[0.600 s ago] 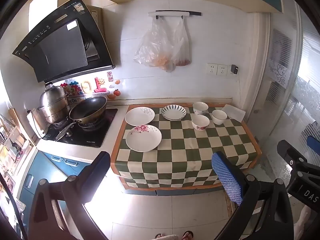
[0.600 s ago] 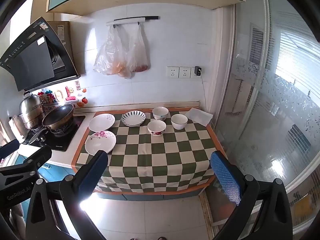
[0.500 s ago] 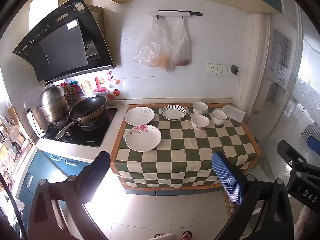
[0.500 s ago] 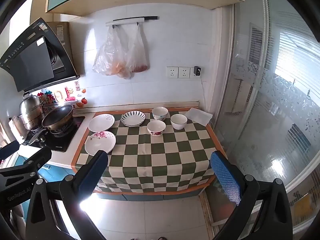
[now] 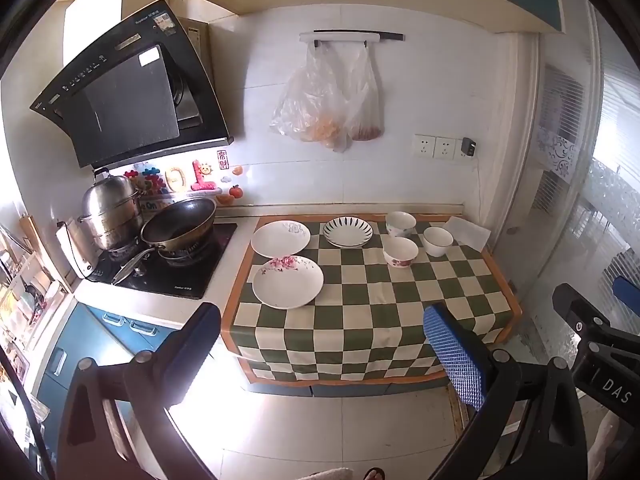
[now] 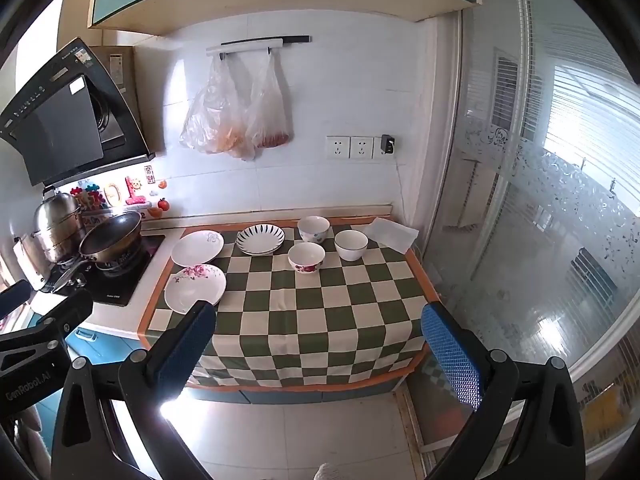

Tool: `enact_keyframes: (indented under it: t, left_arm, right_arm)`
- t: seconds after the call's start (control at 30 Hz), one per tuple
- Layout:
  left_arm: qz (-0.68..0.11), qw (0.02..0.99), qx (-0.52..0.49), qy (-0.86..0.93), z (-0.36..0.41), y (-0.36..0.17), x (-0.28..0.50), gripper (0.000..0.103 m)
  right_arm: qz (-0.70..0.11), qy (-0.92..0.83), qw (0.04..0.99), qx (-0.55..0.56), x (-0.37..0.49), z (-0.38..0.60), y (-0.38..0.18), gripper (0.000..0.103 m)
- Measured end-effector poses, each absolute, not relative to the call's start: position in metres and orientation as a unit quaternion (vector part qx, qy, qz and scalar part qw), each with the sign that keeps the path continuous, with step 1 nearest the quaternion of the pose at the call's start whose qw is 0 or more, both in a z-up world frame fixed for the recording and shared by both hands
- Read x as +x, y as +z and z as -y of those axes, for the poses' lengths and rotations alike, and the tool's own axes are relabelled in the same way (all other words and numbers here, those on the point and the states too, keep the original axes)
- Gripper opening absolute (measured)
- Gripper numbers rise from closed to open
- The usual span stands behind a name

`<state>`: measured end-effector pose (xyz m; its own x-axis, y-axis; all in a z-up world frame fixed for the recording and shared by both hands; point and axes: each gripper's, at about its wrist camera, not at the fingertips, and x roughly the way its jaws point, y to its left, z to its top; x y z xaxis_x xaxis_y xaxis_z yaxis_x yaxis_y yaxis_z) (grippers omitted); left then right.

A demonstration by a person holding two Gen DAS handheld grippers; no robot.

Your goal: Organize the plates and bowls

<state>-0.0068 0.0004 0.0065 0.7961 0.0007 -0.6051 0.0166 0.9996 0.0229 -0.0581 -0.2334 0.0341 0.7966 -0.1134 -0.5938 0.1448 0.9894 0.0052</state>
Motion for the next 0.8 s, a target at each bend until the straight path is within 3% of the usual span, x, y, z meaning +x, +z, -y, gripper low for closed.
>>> enact_keyframes:
  t: [0.8]
  left_arm:
    - [-0.314, 0.949, 0.015, -0.002, -0.005, 0.0123, -0.0132, 0.103]
  right_arm:
    - [-0.309, -0.071, 0.948, 0.024, -0.0622, 0.237, 0.0389, 0.103]
